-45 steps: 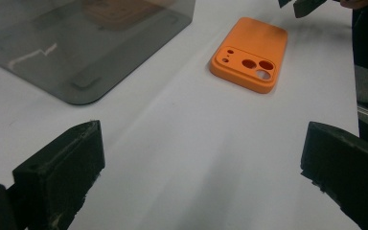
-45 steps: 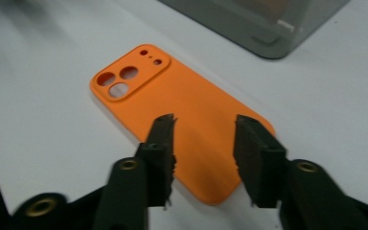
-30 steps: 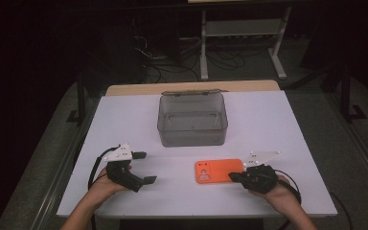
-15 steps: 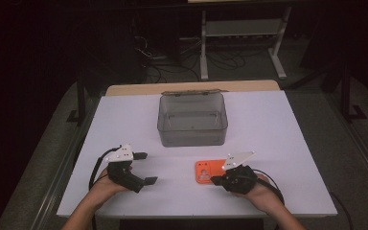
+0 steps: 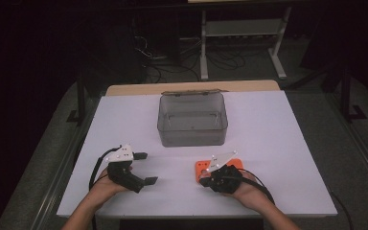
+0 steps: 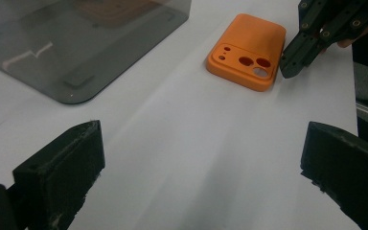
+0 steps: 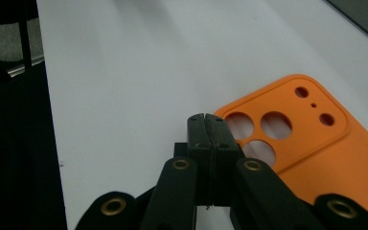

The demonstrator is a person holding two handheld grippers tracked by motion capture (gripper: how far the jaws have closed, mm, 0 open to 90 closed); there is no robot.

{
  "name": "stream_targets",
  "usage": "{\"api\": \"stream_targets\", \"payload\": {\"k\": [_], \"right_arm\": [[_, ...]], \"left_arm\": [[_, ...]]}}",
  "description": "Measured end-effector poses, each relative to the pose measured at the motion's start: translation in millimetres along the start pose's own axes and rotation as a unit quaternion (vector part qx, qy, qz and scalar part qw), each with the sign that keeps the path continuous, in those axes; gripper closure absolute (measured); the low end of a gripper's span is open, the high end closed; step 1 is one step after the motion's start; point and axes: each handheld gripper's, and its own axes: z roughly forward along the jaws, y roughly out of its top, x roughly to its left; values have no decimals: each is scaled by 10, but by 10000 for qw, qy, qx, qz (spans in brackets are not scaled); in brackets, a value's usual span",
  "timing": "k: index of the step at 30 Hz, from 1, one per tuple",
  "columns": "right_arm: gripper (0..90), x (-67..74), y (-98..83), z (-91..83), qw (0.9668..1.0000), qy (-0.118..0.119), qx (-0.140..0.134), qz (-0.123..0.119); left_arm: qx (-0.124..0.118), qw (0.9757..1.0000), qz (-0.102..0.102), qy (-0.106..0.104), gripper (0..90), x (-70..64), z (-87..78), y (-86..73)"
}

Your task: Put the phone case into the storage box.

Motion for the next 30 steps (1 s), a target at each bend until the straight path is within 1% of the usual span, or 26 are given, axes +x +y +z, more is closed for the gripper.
{"api": "stream_targets", "payload": {"k": [1, 5, 7, 10, 14, 15, 17, 25, 29, 30], "right_arm": [[886, 6, 14, 29, 10000, -1, 45, -52], [886, 5, 23, 61, 9999, -35, 105, -112], [886, -5, 33, 90, 9997, -95, 162, -151], [886, -19, 44, 99, 9997, -82, 164, -168], [886, -50, 81, 126, 9996, -139, 185, -188], [886, -74, 104, 141, 9995, -184, 186, -151], [886, -92, 116, 150, 9995, -196, 179, -145], [887, -237, 233, 229, 9990, -371, 223, -55], [887, -297, 262, 252, 9990, -388, 199, 37], [887, -308, 273, 258, 9988, -446, 208, 20]], "left_arm": [[1, 10000, -3, 1, 8, -1, 1, 0], [16, 10000, 3, 1, 8, 4, 1, -2], [19, 10000, 2, -3, 8, 3, 4, 0], [19, 10000, 0, -7, 8, -7, 6, 3], [13, 10000, -6, -9, 8, -7, 8, 4], [16, 10000, -1, -11, 8, -6, 7, 4], [16, 10000, 7, -17, 8, -7, 6, 5], [11, 10000, -4, -34, 8, -13, 9, 7], [10, 10000, -2, -33, 8, -12, 7, 8], [14, 10000, -1, -34, 8, -12, 8, 8]]}}
